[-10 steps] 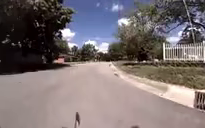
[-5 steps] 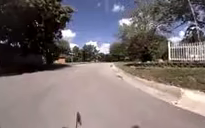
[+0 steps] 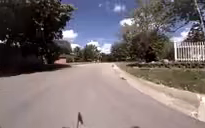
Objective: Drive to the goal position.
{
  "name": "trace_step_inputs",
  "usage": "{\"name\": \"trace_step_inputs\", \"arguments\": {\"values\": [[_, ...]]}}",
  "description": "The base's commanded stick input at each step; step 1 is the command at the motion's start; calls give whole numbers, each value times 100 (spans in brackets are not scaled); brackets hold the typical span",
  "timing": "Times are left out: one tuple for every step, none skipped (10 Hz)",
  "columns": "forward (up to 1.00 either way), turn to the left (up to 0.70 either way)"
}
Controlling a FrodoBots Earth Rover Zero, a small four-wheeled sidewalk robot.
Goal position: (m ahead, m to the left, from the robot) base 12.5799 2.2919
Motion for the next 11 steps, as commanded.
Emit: {"name": "trace_step_inputs", "arguments": {"values": [[85,0],[85,0],[85,0],[85,0],[85,0],[85,0],[85,0],[85,0],[85,0],[85,0],[85,0]]}}
